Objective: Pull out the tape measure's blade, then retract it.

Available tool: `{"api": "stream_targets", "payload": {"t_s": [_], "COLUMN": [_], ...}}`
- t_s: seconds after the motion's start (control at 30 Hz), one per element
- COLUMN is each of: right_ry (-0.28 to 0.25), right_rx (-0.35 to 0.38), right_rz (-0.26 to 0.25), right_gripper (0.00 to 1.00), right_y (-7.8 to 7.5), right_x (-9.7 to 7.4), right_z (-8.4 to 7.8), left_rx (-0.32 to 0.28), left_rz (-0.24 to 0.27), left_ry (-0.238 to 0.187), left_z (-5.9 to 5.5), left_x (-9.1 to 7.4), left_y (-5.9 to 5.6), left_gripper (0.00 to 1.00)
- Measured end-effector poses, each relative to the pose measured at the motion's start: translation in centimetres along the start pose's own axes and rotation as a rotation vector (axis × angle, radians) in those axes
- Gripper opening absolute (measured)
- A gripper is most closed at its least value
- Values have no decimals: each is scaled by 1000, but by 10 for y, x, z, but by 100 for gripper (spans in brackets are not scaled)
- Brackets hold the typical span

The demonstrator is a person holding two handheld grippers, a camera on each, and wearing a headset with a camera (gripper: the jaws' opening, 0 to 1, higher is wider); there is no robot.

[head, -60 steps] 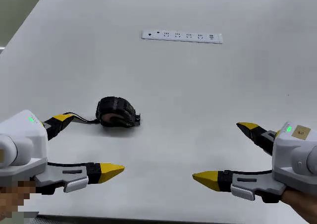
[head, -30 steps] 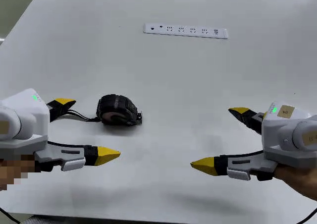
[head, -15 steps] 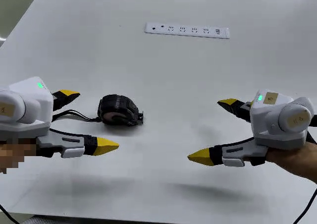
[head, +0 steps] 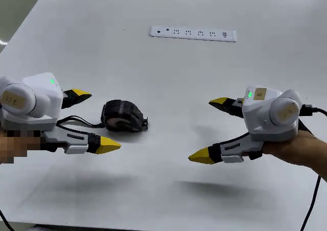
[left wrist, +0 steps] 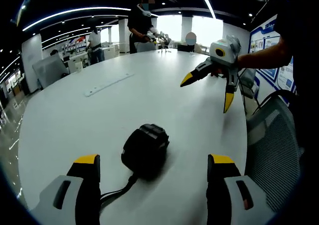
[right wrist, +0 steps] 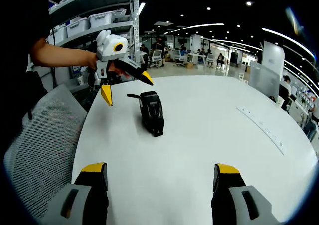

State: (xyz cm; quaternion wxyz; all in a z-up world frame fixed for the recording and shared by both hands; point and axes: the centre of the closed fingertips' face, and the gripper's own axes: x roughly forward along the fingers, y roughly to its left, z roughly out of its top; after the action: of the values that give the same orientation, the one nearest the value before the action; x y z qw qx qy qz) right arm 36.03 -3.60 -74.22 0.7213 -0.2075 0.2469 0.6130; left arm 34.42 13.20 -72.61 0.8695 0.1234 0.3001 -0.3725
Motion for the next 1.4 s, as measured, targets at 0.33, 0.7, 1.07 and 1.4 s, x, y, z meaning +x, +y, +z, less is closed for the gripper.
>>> {"api": "stream_targets", "payload": {"t_s": [0.33,0.7,1.07,1.4], "right_ry": [29,78,99,79], "right_rx": [-66,-129,-171,-150], "right_rz": [53,129,165,163], "right_gripper": [80,73,63,50], "right_y": [-3,0,0,-6], "right_x": [18,41,60,78], "right_z": [1,-4,-1,9], "left_rx": [63,111,151,167], "left_rz": [-54,-98,-119,-141], "left_ry": [41,100,143,174], "left_z": [-1,-10,-16,-21], "left_x": [7,13,17,23], "left_y": [0,0,4,9], "left_gripper": [73,63,55,45]}}
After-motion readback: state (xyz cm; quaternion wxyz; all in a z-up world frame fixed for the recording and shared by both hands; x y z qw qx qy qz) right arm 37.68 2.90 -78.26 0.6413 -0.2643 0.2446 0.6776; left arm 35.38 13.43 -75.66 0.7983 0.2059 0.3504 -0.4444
